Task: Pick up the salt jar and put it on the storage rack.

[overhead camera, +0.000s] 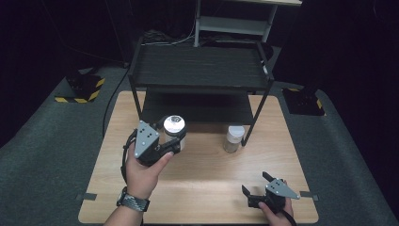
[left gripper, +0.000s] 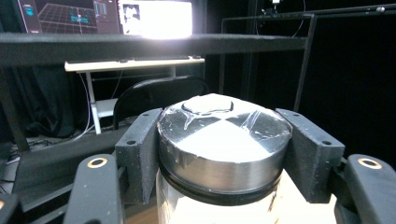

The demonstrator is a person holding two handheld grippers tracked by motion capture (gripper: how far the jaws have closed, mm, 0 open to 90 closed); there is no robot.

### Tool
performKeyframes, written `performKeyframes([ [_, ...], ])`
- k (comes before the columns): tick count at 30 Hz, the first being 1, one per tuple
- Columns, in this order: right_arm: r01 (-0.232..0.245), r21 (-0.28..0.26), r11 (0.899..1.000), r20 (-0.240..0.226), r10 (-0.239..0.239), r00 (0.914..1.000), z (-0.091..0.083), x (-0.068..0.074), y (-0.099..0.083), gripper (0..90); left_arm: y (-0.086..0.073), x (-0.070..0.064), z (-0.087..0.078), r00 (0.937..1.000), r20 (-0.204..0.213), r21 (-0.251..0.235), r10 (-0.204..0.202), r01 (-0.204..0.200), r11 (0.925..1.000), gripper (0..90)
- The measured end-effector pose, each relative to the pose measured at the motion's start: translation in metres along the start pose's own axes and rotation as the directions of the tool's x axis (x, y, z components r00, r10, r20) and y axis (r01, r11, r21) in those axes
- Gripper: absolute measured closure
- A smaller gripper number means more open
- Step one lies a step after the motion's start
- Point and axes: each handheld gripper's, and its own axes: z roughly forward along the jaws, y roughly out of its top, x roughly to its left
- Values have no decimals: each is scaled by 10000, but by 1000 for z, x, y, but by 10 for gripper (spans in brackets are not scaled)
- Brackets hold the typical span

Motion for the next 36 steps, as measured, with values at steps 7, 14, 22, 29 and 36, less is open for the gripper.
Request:
performKeyframes([
  [7, 14, -5, 10000, 12, -14, 10000, 0, 0, 0, 2, 12, -1, 3, 9999, -162, -182, 55, -58, 9998, 352],
  [14, 83, 5, 10000, -13, -83, 10000, 0, 0, 0, 2, 26, -4, 5, 9991, -346, -244, 231, -240, 9994, 352],
  [22, 34, -14, 10000, -42, -34, 10000, 0, -1, 0, 2, 48, -4, 12, 9975, -574, -266, 408, -424, 9987, 352],
  [29, 24, -35, 10000, -47, -24, 10000, 0, -1, -1, 2, 69, -1, 19, 9969, -713, -404, 347, -377, 9985, 352],
  [36, 12, -36, 10000, -50, -12, 10000, 0, -1, -1, 2, 82, 0, 24, 9961, -815, -464, 329, -368, 9982, 352],
])
